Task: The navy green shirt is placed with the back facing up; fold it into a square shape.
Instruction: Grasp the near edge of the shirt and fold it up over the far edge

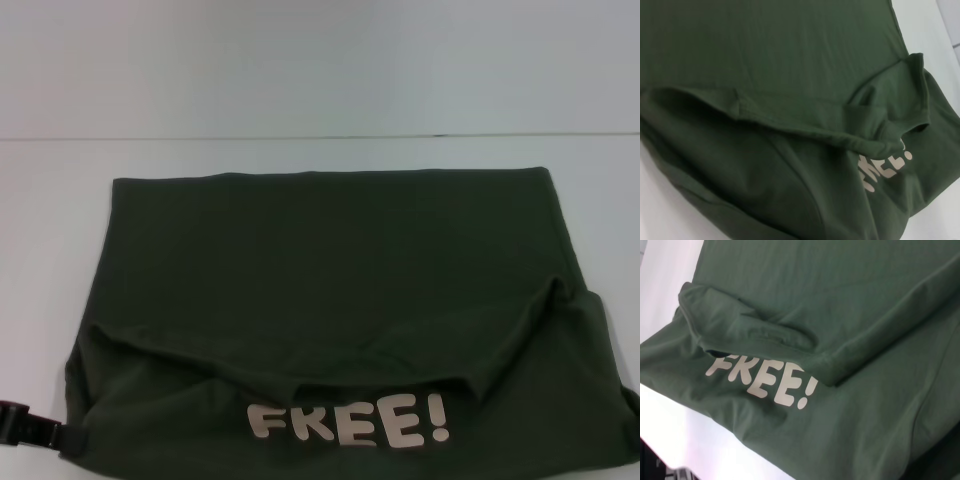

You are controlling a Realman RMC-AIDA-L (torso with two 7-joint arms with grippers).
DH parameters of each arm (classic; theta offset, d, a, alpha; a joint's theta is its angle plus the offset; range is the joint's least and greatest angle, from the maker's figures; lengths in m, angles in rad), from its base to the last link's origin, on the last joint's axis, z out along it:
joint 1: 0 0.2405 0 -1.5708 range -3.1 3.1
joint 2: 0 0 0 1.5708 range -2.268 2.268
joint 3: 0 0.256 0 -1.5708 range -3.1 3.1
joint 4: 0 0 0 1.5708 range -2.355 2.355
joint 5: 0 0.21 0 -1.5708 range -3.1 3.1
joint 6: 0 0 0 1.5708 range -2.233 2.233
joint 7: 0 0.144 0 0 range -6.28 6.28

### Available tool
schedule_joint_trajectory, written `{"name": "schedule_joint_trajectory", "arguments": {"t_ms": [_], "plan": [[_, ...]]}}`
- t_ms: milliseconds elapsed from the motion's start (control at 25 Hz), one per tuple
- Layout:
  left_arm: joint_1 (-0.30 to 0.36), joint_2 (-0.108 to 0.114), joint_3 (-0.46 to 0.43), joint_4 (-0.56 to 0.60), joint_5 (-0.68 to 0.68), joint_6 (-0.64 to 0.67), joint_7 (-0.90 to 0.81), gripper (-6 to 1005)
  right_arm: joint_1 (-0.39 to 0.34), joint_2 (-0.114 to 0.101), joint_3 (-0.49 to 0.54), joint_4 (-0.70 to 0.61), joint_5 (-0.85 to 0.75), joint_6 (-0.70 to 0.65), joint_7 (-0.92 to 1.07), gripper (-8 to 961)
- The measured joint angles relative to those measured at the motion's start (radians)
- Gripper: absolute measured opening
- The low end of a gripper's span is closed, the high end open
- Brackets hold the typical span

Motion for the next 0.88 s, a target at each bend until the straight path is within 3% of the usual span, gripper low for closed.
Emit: {"name": "schedule_joint_trajectory", "arguments": {"t_ms": [160,320,520,720,760,880], "plan": [[-0.010,0.010,-0.039,-0.014,-0.017,0.016,0.032,0,0.009,-0.005,0.050,0.005,0.009,-0.006,-0.041,12],[-0.077,0.049,-0.128,-0.056,-0.053,0.003,0.027,1,0.057,-0.011,0.155,0.007,0.048,0.011,-0.055,12],[-0.181,0.087,-0.154,-0.143,-0.048,-0.177,-0.078,1,0.123,-0.019,0.240,0.062,0.100,0.200,-0.010,12],[-0.233,0.083,-0.093,-0.211,-0.045,-0.366,-0.137,1,0.152,-0.021,0.227,0.186,0.114,0.456,0.010,13],[-0.249,0.074,-0.046,-0.240,-0.042,-0.478,-0.171,1,0.155,-0.019,0.225,0.209,0.114,0.505,0.010,15],[-0.255,0.064,-0.010,-0.248,-0.044,-0.568,-0.202,1,0.159,-0.011,0.223,0.240,0.117,0.628,0.012,22]]}}
